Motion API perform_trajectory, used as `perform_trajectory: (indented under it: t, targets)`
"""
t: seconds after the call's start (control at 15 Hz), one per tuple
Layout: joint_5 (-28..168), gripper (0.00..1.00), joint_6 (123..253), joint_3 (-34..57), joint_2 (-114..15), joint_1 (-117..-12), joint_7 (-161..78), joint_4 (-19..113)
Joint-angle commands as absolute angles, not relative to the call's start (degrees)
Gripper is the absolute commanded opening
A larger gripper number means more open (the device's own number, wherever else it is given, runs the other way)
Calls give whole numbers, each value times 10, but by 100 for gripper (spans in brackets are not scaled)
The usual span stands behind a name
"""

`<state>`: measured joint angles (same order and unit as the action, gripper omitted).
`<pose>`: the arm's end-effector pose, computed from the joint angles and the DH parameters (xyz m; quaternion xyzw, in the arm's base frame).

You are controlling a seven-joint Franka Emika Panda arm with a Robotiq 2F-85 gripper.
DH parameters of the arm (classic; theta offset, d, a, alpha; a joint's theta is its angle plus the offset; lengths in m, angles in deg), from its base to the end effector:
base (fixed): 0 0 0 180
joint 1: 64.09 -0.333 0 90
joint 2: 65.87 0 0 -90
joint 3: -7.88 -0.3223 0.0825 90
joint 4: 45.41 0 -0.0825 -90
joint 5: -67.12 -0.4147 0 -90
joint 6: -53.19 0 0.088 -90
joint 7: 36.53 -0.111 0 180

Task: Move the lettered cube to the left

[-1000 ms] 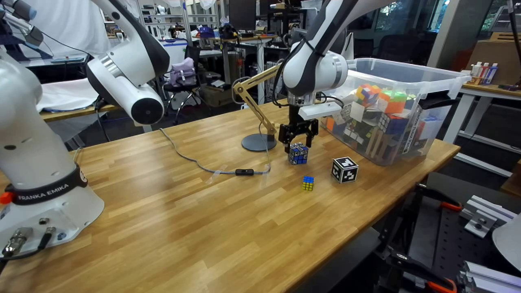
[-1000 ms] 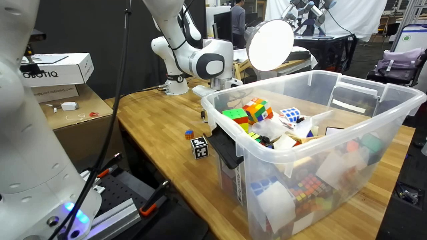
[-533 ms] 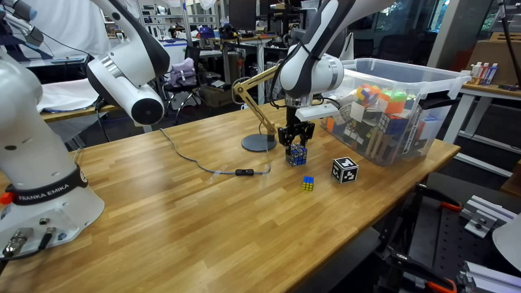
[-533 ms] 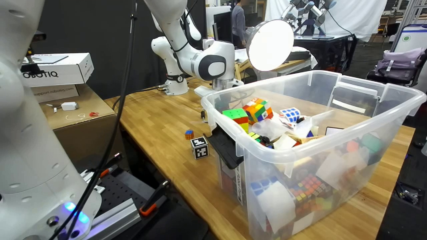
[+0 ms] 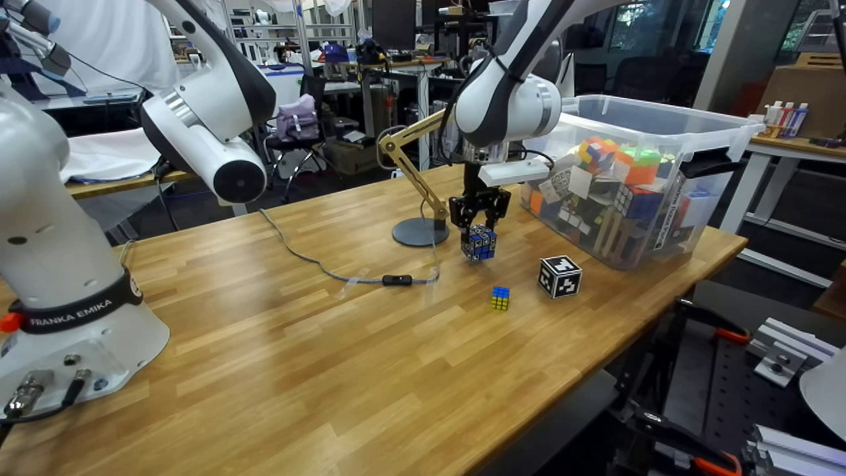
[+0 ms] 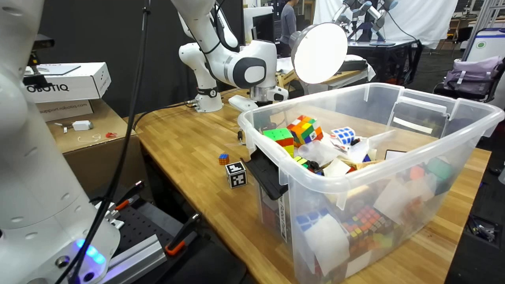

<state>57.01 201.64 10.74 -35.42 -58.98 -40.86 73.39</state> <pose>0.5974 -0.0873 0.1429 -0.9834 0.1784 0.0048 0.0331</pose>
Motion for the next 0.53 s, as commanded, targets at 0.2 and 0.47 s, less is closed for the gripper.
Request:
perform_trajectory:
  t: [0.2, 0.47]
  targets:
    - [597, 38, 1937, 100, -449, -631, -437, 797]
    - [645, 38, 1886, 97, -480, -668, -455, 795]
